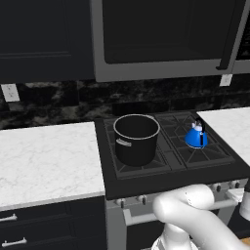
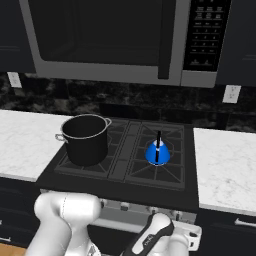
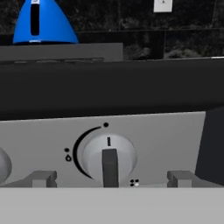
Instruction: Pick the kettle from the counter and place it on a stove burner. Then turn the burner on.
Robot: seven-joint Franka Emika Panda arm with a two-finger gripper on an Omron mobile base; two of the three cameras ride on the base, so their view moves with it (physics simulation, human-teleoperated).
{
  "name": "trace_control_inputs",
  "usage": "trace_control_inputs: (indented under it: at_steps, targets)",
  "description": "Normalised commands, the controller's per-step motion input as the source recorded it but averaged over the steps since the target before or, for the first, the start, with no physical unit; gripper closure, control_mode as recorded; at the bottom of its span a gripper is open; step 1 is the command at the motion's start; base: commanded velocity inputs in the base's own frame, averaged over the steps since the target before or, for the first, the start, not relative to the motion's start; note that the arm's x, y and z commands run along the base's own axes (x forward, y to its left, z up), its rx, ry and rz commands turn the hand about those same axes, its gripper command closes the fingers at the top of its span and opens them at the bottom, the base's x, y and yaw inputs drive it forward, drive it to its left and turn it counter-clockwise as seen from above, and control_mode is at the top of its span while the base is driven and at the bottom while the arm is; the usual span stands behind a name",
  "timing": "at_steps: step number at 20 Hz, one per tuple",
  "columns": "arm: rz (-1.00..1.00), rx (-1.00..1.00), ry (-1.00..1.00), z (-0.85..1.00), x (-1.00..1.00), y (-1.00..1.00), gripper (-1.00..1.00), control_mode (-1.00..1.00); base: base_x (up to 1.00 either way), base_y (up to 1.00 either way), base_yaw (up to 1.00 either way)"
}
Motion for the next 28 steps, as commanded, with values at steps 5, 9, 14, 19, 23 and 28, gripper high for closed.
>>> trace_control_inputs:
  at_steps: [5, 9, 14, 19, 23, 28]
  targets:
    - [0.0, 0.0, 0.0, -0.04, 0.06, -0.1, -1.0, -1.0, 0.0, 0.0, 0.0]
    - [0.0, 0.0, 0.0, -0.03, 0.03, -0.03, -1.0, -1.0, 0.0, 0.0, 0.0]
    - [0.0, 0.0, 0.0, -0.06, 0.07, 0.0, -1.0, -1.0, 0.0, 0.0, 0.0]
    - [0.01, 0.0, 0.0, -0.09, 0.13, 0.0, -1.0, -1.0, 0.0, 0.0, 0.0]
    - [0.01, 0.0, 0.0, -0.02, 0.12, 0.0, -1.0, -1.0, 0.0, 0.0, 0.0]
    - [0.0, 0.0, 0.0, 0.0, 0.05, 0.0, -1.0, -1.0, 0.0, 0.0, 0.0]
